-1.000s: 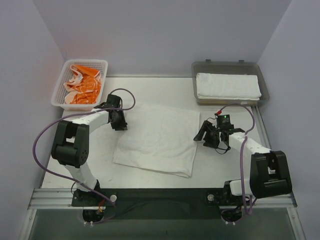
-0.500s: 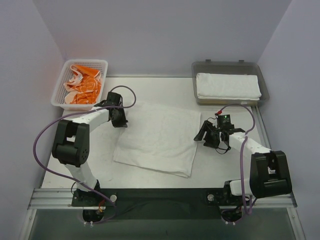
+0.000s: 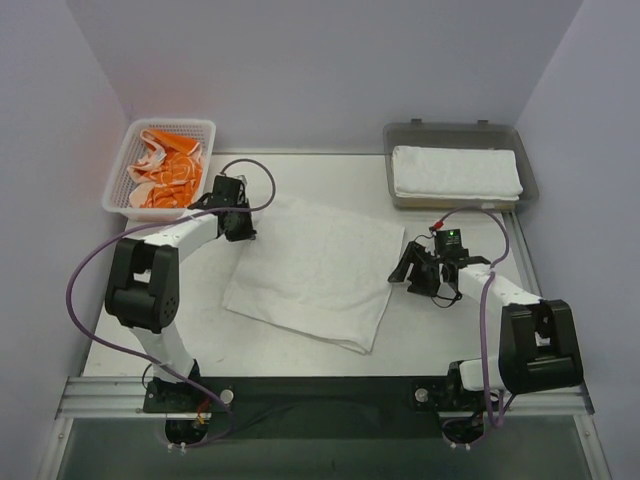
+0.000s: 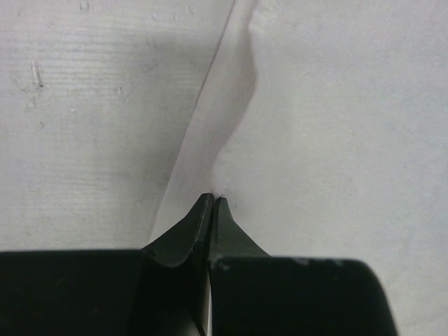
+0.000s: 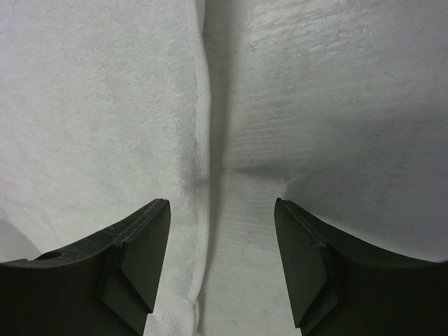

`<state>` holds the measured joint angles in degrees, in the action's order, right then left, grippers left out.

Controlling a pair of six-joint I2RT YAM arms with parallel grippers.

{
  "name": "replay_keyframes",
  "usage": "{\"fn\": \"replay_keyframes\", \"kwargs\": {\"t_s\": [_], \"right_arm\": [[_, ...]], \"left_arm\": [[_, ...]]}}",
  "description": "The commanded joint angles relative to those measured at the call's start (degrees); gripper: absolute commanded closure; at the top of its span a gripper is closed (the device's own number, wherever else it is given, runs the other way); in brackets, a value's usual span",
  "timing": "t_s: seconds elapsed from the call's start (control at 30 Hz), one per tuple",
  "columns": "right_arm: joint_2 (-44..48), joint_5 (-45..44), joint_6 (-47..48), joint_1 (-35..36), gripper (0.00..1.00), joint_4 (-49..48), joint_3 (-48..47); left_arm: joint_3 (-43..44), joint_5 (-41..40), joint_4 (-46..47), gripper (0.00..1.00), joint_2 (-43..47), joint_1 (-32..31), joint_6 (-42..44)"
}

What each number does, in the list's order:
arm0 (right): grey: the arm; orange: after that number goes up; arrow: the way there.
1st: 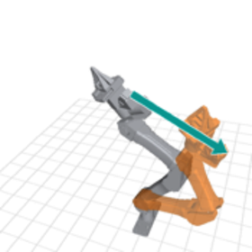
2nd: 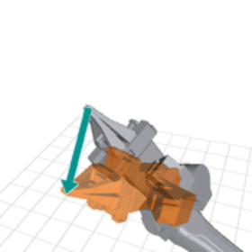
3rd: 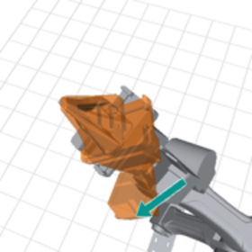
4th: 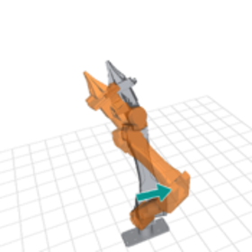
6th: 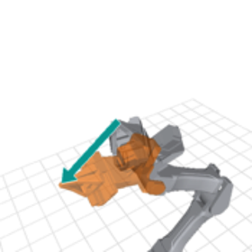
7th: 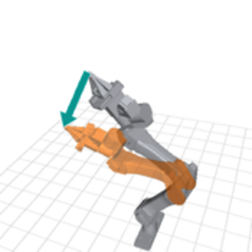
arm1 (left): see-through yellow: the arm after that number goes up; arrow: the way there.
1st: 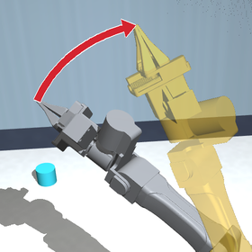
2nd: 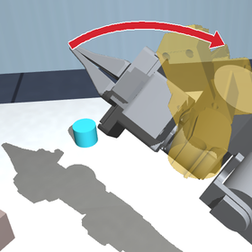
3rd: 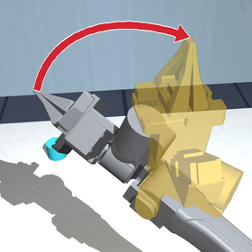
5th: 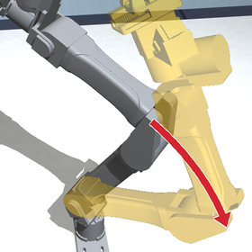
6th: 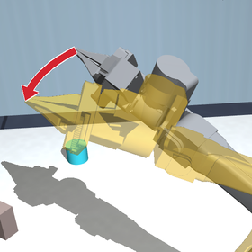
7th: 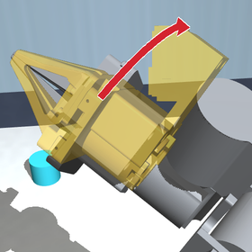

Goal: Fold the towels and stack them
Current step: Fold the towel

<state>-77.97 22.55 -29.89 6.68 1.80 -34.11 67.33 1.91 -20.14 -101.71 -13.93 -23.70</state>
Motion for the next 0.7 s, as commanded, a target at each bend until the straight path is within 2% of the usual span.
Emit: {"fn": "replay_keyframes", "kwargs": {"t_s": [0.0, 0.2, 0.27, 0.37, 0.43, 0.53, 0.57, 0.67], "right_arm": [[-0.60, 0.83, 1.76, -0.35, 0.39, 0.13, -0.35], [2.03, 1.97, 3.34, 0.61, 0.39, 2.59, 0.01], [3.00, 1.89, 3.52, 1.23, 0.39, 3.46, 0.44], [4.14, 1.80, 3.00, 3.60, 0.39, 4.87, 0.53], [5.20, 0.49, 2.99, 7.46, 0.41, 6.10, -0.25], [7.31, -1.62, 3.52, 12.98, 0.44, 9.35, -2.19], [8.09, -1.80, 3.61, 13.97, 0.45, 10.23, -2.45], [8.45, -1.45, 3.87, 18.36, 0.54, 12.25, -4.38]], "left_arm": [[3.16, -1.47, 4.32, 1.00, -2.70, 0.22, 2.96], [3.69, -2.70, 7.74, 1.00, -3.67, -0.13, 3.49], [1.58, -3.84, 11.85, 1.00, -2.97, -0.30, 4.01], [3.24, -4.63, 9.52, 0.99, -3.58, -0.22, 3.58], [3.33, -5.34, 9.07, 0.87, -2.88, -0.30, 3.40], [2.63, -7.27, 9.15, 0.76, 1.06, -0.30, 3.31], [2.37, -7.97, 9.07, 0.60, 3.60, -0.30, 3.84], [2.63, -10.96, 5.49, 0.38, 8.52, -0.30, 4.37]]}}
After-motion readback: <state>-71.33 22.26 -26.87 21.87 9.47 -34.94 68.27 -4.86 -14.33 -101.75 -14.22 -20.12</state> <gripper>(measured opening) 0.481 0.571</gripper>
